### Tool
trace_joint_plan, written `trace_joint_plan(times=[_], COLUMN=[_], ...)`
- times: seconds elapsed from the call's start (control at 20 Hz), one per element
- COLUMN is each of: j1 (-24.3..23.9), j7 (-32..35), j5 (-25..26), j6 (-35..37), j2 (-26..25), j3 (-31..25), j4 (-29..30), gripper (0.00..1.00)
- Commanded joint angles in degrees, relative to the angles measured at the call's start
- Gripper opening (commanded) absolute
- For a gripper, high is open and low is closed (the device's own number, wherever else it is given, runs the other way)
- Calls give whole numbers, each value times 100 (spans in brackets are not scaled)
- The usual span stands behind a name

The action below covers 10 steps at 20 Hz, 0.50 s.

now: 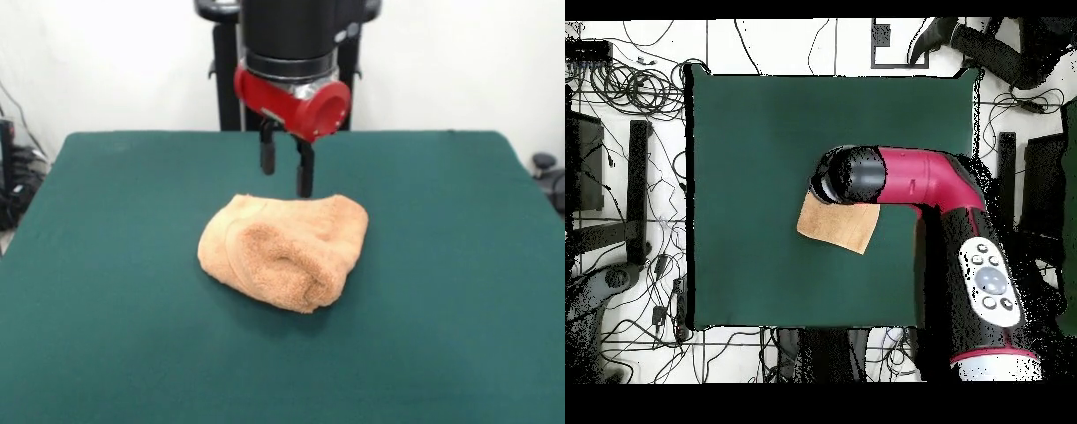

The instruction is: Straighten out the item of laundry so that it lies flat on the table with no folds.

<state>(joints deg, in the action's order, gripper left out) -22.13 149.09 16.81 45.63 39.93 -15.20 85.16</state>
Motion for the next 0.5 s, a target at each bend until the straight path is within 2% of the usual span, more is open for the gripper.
trace_joint_plan(times=[0.05,0.3,0.5], j1=[-291,-503,-583], j7=[-3243,-4347,-4664], j5=[508,730,760], j6=[554,548,493], j2=[-715,-885,-944], j3=[-1450,-1949,-2085], j4=[-270,-386,-373], gripper=[100,100,100])
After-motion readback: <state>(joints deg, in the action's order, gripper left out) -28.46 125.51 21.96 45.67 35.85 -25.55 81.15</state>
